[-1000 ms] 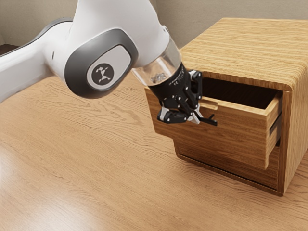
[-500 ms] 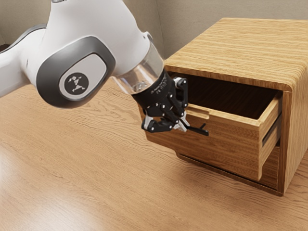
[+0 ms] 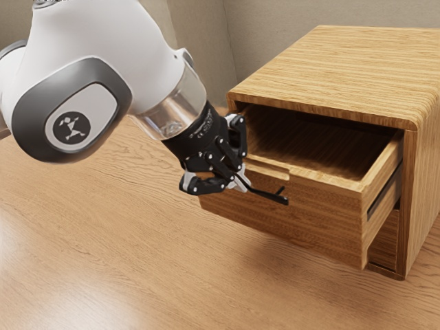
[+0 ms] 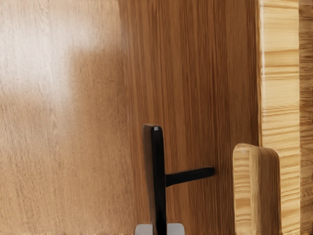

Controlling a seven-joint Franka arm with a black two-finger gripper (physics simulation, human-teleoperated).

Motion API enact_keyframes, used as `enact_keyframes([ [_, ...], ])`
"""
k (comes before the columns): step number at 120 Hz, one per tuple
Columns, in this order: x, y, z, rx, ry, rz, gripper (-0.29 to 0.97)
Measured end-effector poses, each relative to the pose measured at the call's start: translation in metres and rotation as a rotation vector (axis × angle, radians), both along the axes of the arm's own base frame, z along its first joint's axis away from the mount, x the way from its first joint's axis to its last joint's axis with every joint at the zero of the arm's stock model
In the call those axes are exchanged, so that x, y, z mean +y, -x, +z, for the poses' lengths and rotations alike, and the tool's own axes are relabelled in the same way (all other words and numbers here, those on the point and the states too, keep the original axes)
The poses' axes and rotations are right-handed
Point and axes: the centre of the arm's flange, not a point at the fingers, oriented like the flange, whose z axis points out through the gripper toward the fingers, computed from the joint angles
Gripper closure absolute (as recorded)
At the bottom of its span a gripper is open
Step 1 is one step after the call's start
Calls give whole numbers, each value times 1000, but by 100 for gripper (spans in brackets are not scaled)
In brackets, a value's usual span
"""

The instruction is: Pull the drawer handle with one arm to open the drawer

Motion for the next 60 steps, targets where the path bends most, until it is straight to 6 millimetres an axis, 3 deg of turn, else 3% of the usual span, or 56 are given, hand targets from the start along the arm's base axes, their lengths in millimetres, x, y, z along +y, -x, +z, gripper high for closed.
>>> enact_keyframes([
  [60,-2,27,-5,-4,5,6,79],
])
